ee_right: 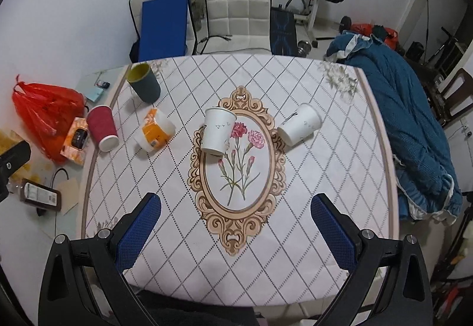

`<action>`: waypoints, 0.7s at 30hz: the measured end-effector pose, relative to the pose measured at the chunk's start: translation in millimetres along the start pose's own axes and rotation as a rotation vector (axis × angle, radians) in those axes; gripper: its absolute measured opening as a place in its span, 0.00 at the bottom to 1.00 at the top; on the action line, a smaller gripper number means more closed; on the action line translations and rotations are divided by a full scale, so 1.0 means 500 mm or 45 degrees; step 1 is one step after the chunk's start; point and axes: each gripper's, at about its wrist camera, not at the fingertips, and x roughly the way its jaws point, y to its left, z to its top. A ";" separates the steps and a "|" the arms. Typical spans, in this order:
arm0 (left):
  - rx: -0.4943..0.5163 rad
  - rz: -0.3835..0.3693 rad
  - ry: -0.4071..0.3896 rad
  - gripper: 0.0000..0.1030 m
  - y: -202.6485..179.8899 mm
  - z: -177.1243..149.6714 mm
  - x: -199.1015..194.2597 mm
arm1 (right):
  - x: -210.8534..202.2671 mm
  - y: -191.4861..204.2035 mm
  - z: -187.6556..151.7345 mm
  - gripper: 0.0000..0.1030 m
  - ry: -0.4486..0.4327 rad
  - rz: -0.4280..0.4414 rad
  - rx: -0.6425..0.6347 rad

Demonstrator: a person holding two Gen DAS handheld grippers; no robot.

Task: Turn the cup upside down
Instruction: 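Move the left gripper to the dark green mug and close on its rim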

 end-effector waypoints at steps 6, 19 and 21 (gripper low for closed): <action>0.057 0.007 -0.071 1.00 -0.003 0.056 0.124 | 0.122 0.015 0.032 1.00 0.069 -0.051 0.005; 0.096 -0.094 0.006 0.99 -0.009 0.177 0.411 | 0.355 0.084 0.158 1.00 0.165 -0.141 0.076; 0.093 -0.102 0.018 0.99 -0.015 0.189 0.447 | 0.383 0.094 0.179 1.00 0.158 -0.146 0.081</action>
